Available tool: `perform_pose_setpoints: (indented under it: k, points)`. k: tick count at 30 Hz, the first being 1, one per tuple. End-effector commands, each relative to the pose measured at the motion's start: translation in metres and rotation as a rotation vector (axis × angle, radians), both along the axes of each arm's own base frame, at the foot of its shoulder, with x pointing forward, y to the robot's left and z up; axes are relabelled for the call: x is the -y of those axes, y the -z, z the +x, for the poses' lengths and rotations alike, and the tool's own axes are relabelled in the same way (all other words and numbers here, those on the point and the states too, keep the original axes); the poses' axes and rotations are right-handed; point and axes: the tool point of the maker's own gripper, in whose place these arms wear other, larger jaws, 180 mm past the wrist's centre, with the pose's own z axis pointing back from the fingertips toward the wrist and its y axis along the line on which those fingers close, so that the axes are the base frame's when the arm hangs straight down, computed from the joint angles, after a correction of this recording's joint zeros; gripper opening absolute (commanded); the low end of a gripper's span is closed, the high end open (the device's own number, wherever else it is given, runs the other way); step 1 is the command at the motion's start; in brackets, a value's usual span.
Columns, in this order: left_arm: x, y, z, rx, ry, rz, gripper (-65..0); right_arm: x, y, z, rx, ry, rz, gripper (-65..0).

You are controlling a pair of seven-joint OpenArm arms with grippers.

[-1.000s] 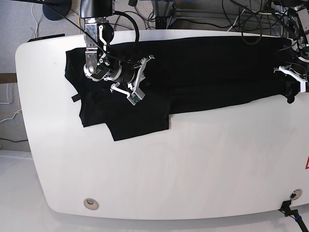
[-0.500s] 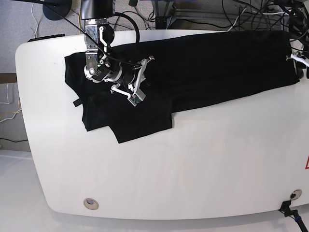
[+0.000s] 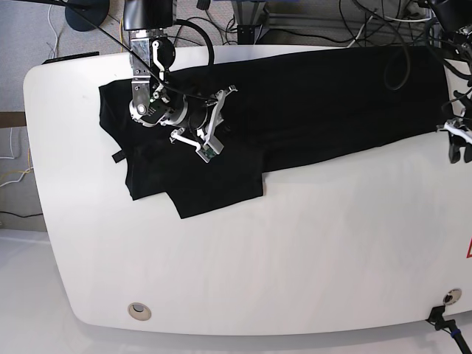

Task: Fold the T-shirt properly
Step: 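Pull the shirt edges with both grippers to flatten the folded shirt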

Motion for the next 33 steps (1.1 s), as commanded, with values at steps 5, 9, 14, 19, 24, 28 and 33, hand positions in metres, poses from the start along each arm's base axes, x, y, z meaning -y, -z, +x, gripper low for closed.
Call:
perform_pose_setpoints:
  k: [5, 9, 14, 19, 24, 28, 33]
  points:
    - [-0.004, 0.031, 0.003, -0.085, -0.007, -0.023, -43.0, 0.006, 0.001, 0.005, 0.003, 0.013, -0.034, -65.0]
    - [0.0, 0.027, 0.001, -0.078, 0.005, -0.015, -43.1, 0.006, 0.001, 0.005, 0.003, 0.013, -0.034, -65.0]
    - [-0.001, 0.014, -0.022, -0.071, 0.014, 0.038, -43.1, 0.006, 0.001, 0.005, 0.003, 0.013, -0.034, -65.0]
    - [0.001, 0.02, -0.046, -0.121, 0.031, 0.061, -43.1, -0.003, -0.001, 0.005, 0.003, 0.014, -0.015, -65.0]
    - [0.01, 0.02, -0.064, -0.146, 0.06, 0.081, -43.1, -0.006, -0.002, 0.004, 0.003, 0.011, -0.009, -65.0]
    - [0.027, 0.02, -0.081, -0.152, 0.087, 0.049, -43.1, -0.011, -0.004, 0.005, 0.004, 0.015, 0.003, -65.0]
    - [0.041, 0.022, -0.108, -0.194, 0.123, 0.026, -43.1, -0.011, -0.004, 0.006, 0.006, 0.015, 0.004, -65.0]
